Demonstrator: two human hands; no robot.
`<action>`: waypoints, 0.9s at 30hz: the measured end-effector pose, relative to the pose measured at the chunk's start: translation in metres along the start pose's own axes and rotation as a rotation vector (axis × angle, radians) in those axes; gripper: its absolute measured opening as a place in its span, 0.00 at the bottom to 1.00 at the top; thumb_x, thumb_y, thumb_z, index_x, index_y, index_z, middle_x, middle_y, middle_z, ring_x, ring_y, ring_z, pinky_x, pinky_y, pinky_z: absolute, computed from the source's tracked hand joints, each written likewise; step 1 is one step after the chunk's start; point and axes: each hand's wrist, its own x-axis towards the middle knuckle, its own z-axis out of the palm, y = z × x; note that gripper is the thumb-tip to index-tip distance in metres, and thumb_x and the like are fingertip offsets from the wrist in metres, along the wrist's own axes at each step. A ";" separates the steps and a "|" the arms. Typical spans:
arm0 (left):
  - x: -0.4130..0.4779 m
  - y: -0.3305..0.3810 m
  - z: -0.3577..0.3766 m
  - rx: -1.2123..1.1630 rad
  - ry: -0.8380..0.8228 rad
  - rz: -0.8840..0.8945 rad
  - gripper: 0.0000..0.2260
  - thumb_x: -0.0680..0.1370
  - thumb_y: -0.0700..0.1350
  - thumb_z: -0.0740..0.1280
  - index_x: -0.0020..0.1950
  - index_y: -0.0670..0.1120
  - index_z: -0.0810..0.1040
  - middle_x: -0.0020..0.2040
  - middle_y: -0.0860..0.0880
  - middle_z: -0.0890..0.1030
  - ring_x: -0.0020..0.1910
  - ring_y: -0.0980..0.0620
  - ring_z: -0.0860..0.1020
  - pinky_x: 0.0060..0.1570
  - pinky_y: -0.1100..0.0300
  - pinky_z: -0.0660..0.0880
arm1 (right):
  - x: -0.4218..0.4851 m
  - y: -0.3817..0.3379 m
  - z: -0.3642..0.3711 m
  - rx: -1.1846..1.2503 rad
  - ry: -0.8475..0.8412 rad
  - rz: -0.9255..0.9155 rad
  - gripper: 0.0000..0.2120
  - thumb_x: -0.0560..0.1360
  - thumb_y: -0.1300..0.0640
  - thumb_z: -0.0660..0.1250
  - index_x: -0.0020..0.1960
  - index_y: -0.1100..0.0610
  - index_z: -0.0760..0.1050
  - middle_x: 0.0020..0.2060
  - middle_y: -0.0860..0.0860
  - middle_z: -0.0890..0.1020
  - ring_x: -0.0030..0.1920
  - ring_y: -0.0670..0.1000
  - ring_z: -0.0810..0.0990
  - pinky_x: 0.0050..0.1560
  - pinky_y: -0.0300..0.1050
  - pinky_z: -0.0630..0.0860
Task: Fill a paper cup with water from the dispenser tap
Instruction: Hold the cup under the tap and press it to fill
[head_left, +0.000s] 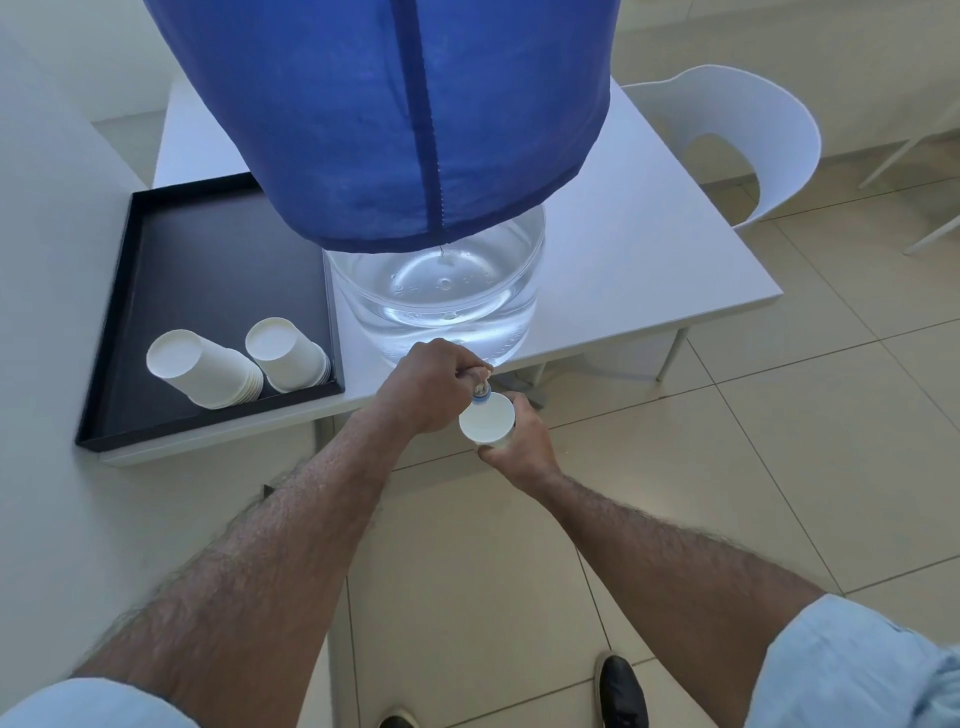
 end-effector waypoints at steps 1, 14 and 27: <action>0.000 0.000 0.000 0.004 0.001 0.002 0.10 0.78 0.47 0.64 0.53 0.52 0.85 0.35 0.62 0.79 0.27 0.67 0.74 0.28 0.71 0.64 | 0.000 0.000 0.000 -0.005 -0.003 0.003 0.29 0.62 0.61 0.78 0.59 0.50 0.71 0.52 0.48 0.80 0.52 0.51 0.79 0.44 0.38 0.74; 0.001 0.003 0.000 -0.002 -0.001 -0.004 0.10 0.79 0.46 0.64 0.53 0.50 0.85 0.44 0.58 0.82 0.42 0.57 0.80 0.39 0.66 0.73 | -0.002 0.013 -0.002 -0.051 -0.018 0.036 0.31 0.62 0.63 0.78 0.61 0.53 0.71 0.54 0.50 0.79 0.54 0.53 0.78 0.48 0.43 0.76; 0.000 0.002 0.001 0.011 -0.005 -0.001 0.10 0.79 0.46 0.65 0.53 0.50 0.85 0.41 0.58 0.82 0.34 0.59 0.74 0.34 0.65 0.68 | -0.003 0.012 0.001 -0.013 -0.009 0.033 0.30 0.62 0.62 0.78 0.61 0.54 0.71 0.53 0.52 0.80 0.53 0.54 0.79 0.50 0.50 0.80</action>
